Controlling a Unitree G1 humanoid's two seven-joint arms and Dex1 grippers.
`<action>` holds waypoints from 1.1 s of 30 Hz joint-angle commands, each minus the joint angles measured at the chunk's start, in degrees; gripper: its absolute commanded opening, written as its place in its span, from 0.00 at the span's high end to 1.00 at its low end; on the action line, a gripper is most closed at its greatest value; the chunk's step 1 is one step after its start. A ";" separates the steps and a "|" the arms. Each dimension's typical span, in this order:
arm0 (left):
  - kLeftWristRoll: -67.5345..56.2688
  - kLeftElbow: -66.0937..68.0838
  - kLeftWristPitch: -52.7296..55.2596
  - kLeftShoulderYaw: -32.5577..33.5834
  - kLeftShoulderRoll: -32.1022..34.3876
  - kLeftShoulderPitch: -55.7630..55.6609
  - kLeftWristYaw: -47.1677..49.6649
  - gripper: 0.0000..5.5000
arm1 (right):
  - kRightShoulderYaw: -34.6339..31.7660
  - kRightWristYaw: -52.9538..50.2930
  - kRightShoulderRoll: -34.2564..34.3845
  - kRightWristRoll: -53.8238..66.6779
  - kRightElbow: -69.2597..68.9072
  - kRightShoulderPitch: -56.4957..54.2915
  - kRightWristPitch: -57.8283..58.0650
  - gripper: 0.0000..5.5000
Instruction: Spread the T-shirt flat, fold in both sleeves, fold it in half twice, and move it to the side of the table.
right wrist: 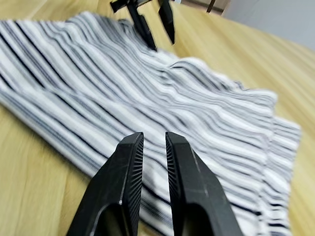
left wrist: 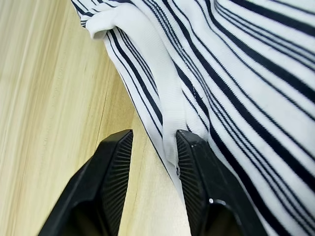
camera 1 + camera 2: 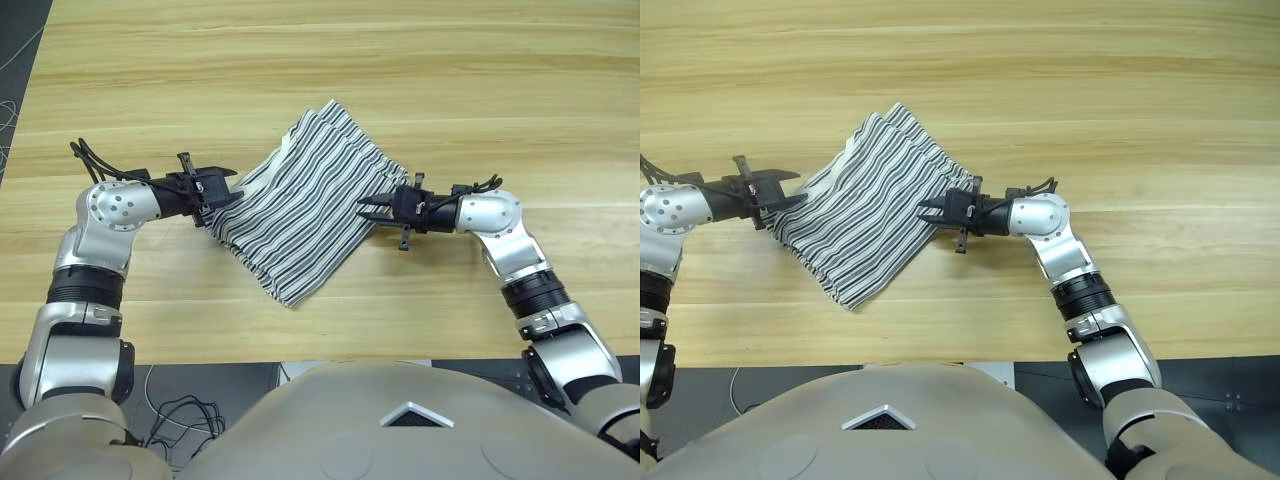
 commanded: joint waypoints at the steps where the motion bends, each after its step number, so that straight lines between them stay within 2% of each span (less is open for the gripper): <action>1: 1.82 2.06 -0.95 -2.08 -0.52 0.01 -0.08 0.70 | 2.41 -3.15 0.45 -5.61 9.48 -2.02 -2.02 0.85; 7: 3.19 -1.04 -2.64 -4.50 1.18 4.88 -0.61 0.70 | 3.98 -6.97 0.59 -9.50 19.86 -6.26 -5.90 0.85; 13: -1.06 -28.05 3.49 -4.53 5.93 17.50 -5.55 0.70 | 3.43 -7.07 -2.13 -10.56 23.31 -11.36 -9.48 0.85; 16: -2.09 -35.71 7.59 -4.24 6.71 19.62 -6.71 0.70 | 3.61 -3.97 -4.13 -10.17 23.00 -12.13 -13.08 0.85; 24: -1.46 -38.08 10.20 -4.06 6.52 20.01 -6.58 0.70 | 1.66 -1.06 -3.67 -6.27 21.10 -12.80 -21.15 0.85; 28: -1.36 -38.06 10.02 -0.74 8.26 19.39 -4.90 0.70 | 0.40 2.31 -5.50 -3.31 16.71 -12.57 -20.65 0.85; 33: -6.92 -43.66 12.40 7.32 10.66 19.14 -4.80 0.70 | -2.07 7.27 -9.04 2.09 8.79 -11.59 -17.80 0.85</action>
